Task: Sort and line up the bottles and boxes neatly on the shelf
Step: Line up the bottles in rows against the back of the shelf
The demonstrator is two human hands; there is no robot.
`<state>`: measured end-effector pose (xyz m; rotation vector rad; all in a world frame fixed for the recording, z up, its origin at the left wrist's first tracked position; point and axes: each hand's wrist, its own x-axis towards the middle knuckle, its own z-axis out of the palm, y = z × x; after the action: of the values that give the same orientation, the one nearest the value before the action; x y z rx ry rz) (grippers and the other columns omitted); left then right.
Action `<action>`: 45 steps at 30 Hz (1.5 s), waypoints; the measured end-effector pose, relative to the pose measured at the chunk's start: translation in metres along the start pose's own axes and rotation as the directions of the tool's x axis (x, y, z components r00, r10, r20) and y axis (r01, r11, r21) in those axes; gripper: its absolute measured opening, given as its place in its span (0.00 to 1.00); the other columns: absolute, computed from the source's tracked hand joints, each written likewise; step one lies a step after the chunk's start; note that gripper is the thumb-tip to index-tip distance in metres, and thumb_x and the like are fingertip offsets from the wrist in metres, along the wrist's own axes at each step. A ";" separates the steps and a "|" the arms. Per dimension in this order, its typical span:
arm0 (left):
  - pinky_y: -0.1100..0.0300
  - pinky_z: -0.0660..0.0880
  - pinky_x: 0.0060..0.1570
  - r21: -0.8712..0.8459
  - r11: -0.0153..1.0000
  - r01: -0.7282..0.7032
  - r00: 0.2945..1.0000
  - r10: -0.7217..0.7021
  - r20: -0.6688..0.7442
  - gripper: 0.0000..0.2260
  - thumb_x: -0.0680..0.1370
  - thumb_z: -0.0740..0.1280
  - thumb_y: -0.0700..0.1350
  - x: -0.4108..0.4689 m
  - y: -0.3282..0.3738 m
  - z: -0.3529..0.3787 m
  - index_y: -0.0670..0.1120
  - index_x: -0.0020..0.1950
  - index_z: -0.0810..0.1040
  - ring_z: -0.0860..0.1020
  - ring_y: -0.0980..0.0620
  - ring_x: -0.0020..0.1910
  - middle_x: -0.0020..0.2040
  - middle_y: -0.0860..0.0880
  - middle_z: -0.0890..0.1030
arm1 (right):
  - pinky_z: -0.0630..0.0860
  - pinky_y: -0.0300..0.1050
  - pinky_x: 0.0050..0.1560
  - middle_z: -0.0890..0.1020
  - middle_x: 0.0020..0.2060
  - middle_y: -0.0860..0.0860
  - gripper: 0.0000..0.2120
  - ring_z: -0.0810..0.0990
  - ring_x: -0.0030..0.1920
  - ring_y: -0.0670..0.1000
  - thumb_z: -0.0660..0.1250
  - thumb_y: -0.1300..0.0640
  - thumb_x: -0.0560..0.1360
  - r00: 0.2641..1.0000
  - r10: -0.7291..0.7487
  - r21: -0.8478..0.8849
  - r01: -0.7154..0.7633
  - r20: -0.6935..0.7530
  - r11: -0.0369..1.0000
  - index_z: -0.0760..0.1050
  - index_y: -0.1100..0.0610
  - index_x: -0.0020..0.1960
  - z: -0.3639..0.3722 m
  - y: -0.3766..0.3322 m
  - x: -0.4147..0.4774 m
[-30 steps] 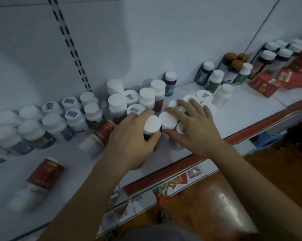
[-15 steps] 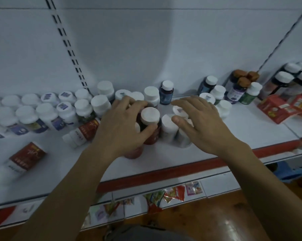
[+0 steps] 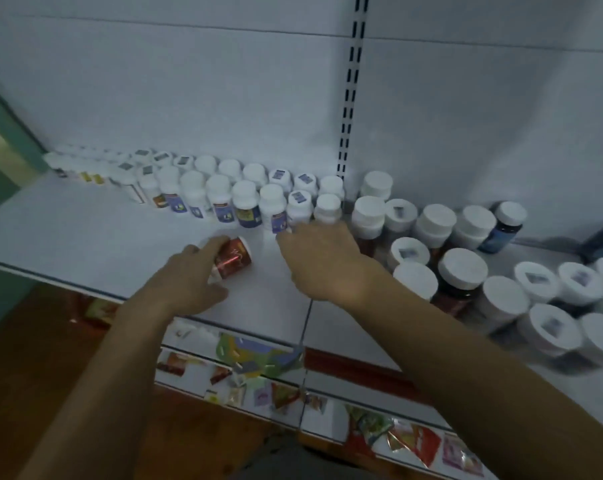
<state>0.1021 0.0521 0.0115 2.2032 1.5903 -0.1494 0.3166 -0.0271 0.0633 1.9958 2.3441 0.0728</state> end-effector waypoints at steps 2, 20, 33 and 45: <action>0.55 0.70 0.53 -0.033 0.997 -0.074 0.997 0.073 -0.024 0.37 0.76 0.74 0.48 -0.002 -0.008 0.005 0.58 0.80 0.59 0.76 0.39 0.60 0.56 0.44 0.73 | 0.71 0.55 0.56 0.76 0.61 0.58 0.16 0.74 0.62 0.60 0.67 0.59 0.76 0.990 0.100 -0.056 -0.094 0.103 0.994 0.73 0.57 0.64 0.022 -0.014 0.012; 0.67 0.71 0.37 -0.191 0.653 -0.733 0.665 0.628 -0.405 0.13 0.74 0.70 0.58 0.015 0.181 -0.107 0.58 0.57 0.77 0.79 0.60 0.40 0.47 0.55 0.80 | 0.74 0.31 0.46 0.79 0.52 0.38 0.20 0.79 0.54 0.40 0.77 0.54 0.73 0.412 0.814 0.831 -0.197 -0.410 0.519 0.73 0.49 0.61 -0.082 0.080 -0.119; 0.45 0.75 0.57 0.236 0.369 -0.899 0.369 0.928 -0.045 0.16 0.77 0.71 0.53 0.015 0.450 -0.033 0.54 0.63 0.74 0.76 0.45 0.57 0.57 0.51 0.77 | 0.70 0.27 0.43 0.77 0.53 0.40 0.22 0.76 0.48 0.39 0.76 0.56 0.74 0.127 0.917 0.760 -0.524 -0.377 0.385 0.71 0.50 0.65 -0.032 0.240 -0.321; 0.51 0.73 0.55 0.345 0.527 -0.776 0.611 0.764 0.208 0.14 0.77 0.71 0.48 0.035 0.529 0.059 0.52 0.62 0.75 0.76 0.44 0.58 0.58 0.48 0.75 | 0.72 0.39 0.48 0.79 0.54 0.44 0.21 0.75 0.49 0.40 0.74 0.61 0.74 0.564 0.810 0.807 -0.397 -0.161 0.437 0.72 0.49 0.63 0.073 0.335 -0.334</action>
<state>0.6136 -0.0775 0.0889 2.9982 0.4142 -0.2565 0.7049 -0.3033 0.0212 3.6435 1.7219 -0.3372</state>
